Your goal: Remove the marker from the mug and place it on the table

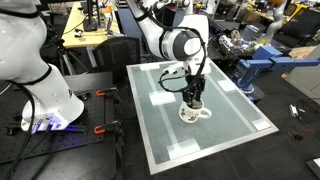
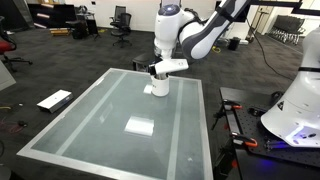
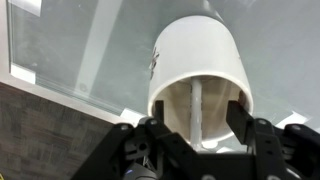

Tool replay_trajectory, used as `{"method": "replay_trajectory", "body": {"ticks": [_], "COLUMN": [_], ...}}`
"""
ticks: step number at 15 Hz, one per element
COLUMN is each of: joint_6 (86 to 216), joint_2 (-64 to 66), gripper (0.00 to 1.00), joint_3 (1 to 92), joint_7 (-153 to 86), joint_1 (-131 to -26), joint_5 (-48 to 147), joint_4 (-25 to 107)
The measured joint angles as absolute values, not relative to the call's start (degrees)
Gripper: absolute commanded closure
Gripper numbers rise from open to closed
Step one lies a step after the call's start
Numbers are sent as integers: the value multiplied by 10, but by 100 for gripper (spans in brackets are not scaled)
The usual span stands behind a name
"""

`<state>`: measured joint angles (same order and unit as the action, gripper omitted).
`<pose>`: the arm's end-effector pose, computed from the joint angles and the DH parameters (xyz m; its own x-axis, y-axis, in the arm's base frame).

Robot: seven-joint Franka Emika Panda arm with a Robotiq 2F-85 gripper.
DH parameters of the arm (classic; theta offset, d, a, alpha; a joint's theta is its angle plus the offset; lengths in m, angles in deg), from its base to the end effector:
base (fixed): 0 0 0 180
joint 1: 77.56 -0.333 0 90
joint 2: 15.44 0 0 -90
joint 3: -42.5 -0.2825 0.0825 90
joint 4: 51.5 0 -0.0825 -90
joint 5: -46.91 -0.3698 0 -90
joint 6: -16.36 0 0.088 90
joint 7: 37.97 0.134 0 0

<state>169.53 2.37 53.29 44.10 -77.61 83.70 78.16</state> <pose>0.5239 -0.0922 0.1851 0.4809 -0.7979 0.3633 -0.8686 -0.4901 0.0733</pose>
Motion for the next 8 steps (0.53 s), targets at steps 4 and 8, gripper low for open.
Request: {"method": "replay_trajectory", "body": {"ticks": [4,8], "joint_6": [1704,1708], "joint_2": [30,41], "gripper": [33,32], "joint_3": [544,565], "joint_7": [441,445], "joint_1": [-782,-797], "joint_5": [837,859], "joint_4": [780,770]}}
